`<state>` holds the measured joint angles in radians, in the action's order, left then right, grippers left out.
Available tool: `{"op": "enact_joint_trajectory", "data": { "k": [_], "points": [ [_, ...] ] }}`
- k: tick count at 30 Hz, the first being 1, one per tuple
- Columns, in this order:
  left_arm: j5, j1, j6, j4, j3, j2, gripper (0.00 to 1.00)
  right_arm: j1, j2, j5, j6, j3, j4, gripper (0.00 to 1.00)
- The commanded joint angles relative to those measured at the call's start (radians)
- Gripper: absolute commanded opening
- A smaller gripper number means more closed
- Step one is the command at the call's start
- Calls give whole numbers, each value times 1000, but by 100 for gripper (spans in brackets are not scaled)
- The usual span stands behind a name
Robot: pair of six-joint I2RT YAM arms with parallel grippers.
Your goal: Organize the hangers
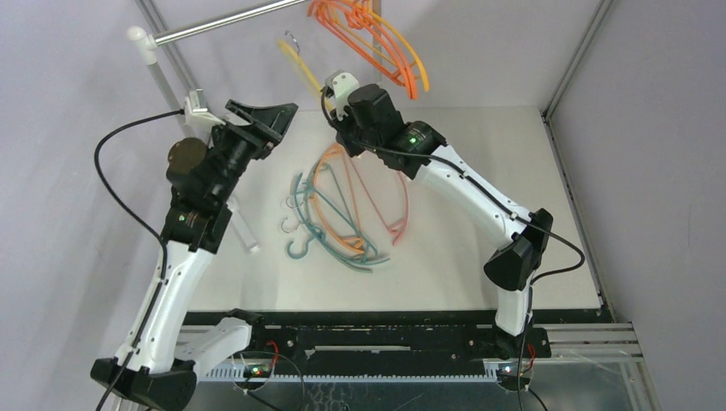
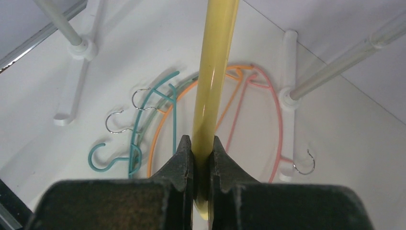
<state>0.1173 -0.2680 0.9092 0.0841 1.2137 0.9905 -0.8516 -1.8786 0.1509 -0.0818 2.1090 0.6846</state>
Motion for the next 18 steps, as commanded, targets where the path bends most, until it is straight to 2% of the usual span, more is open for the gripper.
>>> {"op": "enact_joint_trajectory", "data": {
  "k": [1, 12, 18],
  "points": [
    [14, 0, -69, -63, -45, -46, 85, -11, 15, -90, 11, 71, -68, 0],
    [-8, 1, -77, -22, -214, -121, 83, -46, 97, -113, -26, 64, -64, 0],
    [-6, 1, -117, 11, -267, -155, 82, -41, 84, -123, -36, 106, -88, 0]
  ]
}}
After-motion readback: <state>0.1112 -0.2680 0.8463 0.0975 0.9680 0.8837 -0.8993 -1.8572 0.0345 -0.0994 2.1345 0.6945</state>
